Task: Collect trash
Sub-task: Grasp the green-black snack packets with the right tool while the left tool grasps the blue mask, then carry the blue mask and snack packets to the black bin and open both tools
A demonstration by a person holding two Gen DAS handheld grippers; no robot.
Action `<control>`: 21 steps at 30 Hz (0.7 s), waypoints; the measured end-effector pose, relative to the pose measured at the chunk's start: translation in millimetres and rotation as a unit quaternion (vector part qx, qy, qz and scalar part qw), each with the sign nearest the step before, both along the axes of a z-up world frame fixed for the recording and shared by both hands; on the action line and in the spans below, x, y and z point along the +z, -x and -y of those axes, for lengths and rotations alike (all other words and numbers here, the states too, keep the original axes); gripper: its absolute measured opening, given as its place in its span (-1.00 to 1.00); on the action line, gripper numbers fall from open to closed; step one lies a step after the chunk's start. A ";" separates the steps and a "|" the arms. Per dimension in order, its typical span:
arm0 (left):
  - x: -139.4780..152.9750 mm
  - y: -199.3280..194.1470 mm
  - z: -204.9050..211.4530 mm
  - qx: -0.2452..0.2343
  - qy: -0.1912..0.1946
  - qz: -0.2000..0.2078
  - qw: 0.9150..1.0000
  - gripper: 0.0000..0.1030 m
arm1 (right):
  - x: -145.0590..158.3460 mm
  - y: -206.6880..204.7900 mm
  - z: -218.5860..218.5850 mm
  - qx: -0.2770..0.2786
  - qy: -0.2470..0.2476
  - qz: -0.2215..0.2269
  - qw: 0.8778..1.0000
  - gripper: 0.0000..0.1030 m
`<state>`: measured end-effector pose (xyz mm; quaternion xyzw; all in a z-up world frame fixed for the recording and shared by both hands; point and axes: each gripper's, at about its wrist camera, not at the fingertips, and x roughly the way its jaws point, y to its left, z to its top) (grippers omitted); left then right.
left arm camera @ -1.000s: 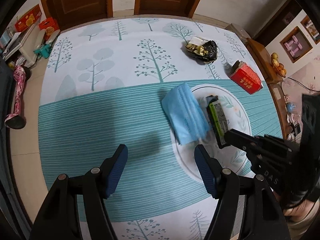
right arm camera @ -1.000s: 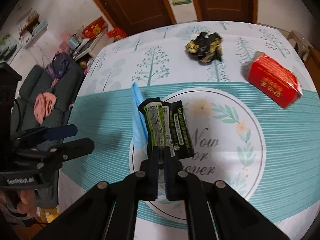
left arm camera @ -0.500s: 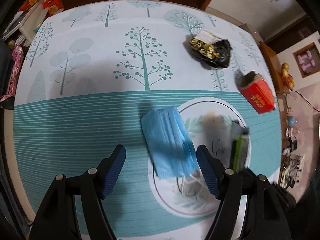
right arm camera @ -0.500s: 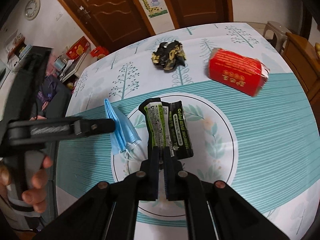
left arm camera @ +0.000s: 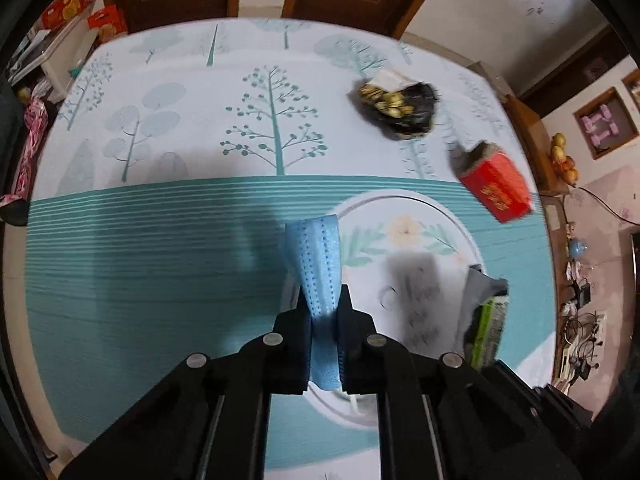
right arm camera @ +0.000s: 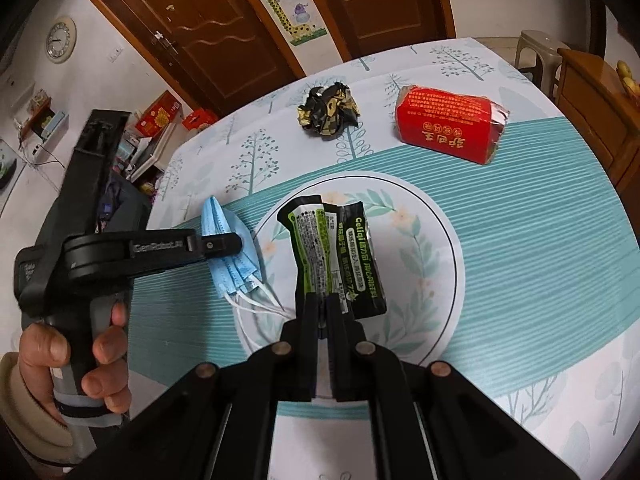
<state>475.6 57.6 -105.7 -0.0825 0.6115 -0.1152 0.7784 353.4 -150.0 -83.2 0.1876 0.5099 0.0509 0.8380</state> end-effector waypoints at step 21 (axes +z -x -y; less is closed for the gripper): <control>104.8 273.5 55.3 0.004 0.006 0.061 0.998 -0.84 | 69.4 206.4 30.5 0.128 -0.048 0.047 0.989 -0.94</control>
